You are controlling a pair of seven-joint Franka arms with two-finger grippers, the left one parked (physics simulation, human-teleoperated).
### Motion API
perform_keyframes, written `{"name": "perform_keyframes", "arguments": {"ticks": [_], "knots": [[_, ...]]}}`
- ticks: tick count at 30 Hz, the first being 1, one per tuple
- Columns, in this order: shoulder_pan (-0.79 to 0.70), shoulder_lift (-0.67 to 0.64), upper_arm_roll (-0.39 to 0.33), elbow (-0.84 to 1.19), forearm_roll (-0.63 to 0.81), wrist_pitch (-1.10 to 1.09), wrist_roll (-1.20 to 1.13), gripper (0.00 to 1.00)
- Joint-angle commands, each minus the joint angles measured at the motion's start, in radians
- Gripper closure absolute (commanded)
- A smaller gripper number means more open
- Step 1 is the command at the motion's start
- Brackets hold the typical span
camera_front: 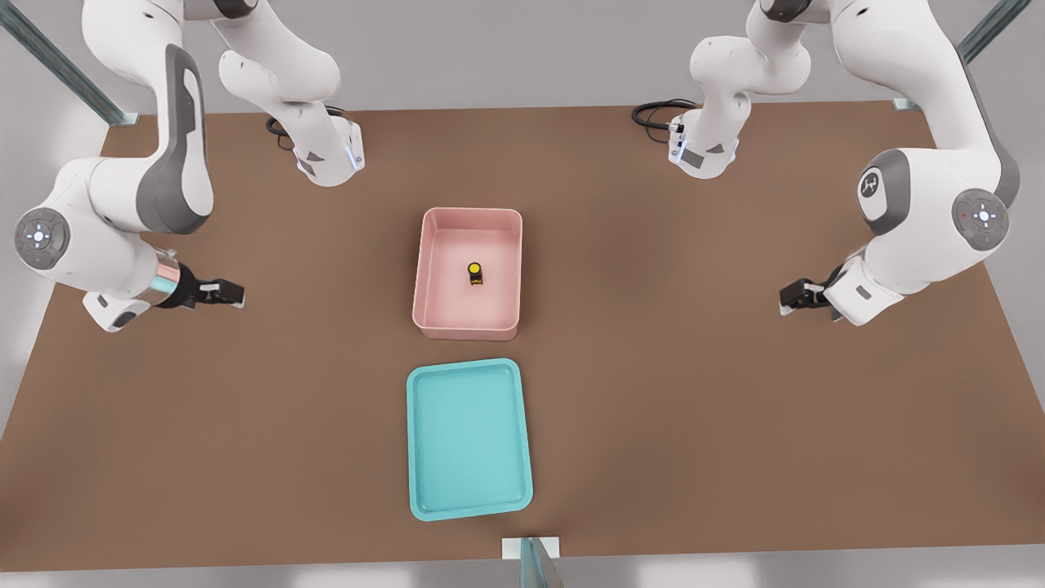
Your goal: The left arm remains still, and the right arm places the button from the box into the tray
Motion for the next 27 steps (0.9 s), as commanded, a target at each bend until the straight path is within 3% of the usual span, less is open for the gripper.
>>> {"name": "perform_keyframes", "arguments": {"ticks": [1,6,11,16,19,21,27], "knots": [[0.005,0.002,0.003,0.0,0.004,0.026,-0.012,0.0],[0.327,0.04,0.003,0.053,0.01,0.044,0.501,0.0],[0.53,0.102,0.005,0.086,0.009,0.105,0.859,0.0],[0.559,0.028,0.075,-0.154,0.01,0.266,1.038,0.0],[0.623,-0.015,0.08,-0.314,0.012,0.395,1.16,0.0],[0.625,-0.013,0.121,-0.375,0.012,0.493,1.224,0.0],[0.688,0.063,0.129,-0.409,0.01,0.628,1.302,0.0]]}}
